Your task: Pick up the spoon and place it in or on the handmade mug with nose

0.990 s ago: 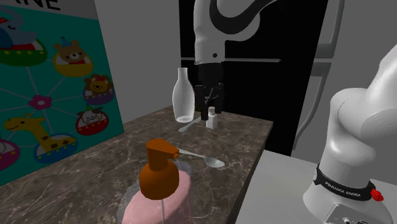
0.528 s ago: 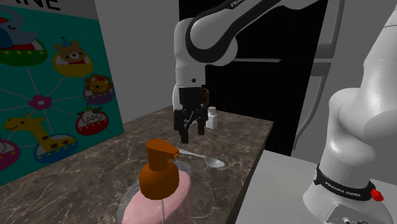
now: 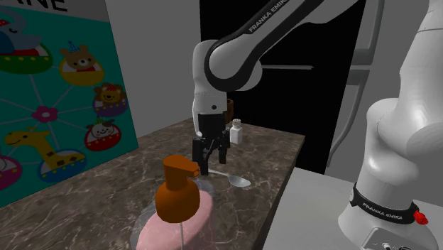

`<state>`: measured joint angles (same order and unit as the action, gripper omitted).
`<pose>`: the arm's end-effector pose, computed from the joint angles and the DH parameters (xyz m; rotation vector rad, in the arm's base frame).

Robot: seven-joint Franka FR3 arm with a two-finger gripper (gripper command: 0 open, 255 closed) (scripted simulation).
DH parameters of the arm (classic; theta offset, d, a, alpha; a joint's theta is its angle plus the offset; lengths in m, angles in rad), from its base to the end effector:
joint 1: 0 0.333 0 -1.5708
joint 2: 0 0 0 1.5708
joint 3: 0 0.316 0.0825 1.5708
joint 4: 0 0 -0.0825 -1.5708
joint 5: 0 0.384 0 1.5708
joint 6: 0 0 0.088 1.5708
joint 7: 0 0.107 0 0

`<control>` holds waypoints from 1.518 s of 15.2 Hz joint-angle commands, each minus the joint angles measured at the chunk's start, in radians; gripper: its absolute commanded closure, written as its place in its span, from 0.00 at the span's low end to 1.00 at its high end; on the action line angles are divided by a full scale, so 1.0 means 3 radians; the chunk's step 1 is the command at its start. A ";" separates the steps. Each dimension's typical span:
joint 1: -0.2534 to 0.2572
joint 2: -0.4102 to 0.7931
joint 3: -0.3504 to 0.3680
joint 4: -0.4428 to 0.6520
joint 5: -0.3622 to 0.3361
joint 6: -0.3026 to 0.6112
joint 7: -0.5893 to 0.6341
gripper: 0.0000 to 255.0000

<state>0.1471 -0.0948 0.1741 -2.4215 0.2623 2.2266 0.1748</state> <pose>0.4396 0.1545 0.3367 -2.9809 0.0389 0.2113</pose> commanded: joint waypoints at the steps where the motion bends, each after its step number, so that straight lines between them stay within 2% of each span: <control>1: 0.0003 0.0021 0.0004 -0.0017 0.0005 0.0040 -0.0003 0.00; 7: 0.0003 0.0021 0.0004 -0.0016 0.0005 0.0039 -0.0003 0.00; 8: 0.0003 0.0021 0.0004 -0.0016 0.0005 0.0039 -0.0003 1.00; 17: 0.0004 0.0021 0.0003 -0.0017 0.0005 0.0040 -0.0003 1.00; 23: -0.0005 -0.0153 -0.0010 0.0095 -0.0017 -0.0244 0.0042 1.00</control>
<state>0.1452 -0.1324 0.1707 -2.4002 0.2581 2.1691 0.1833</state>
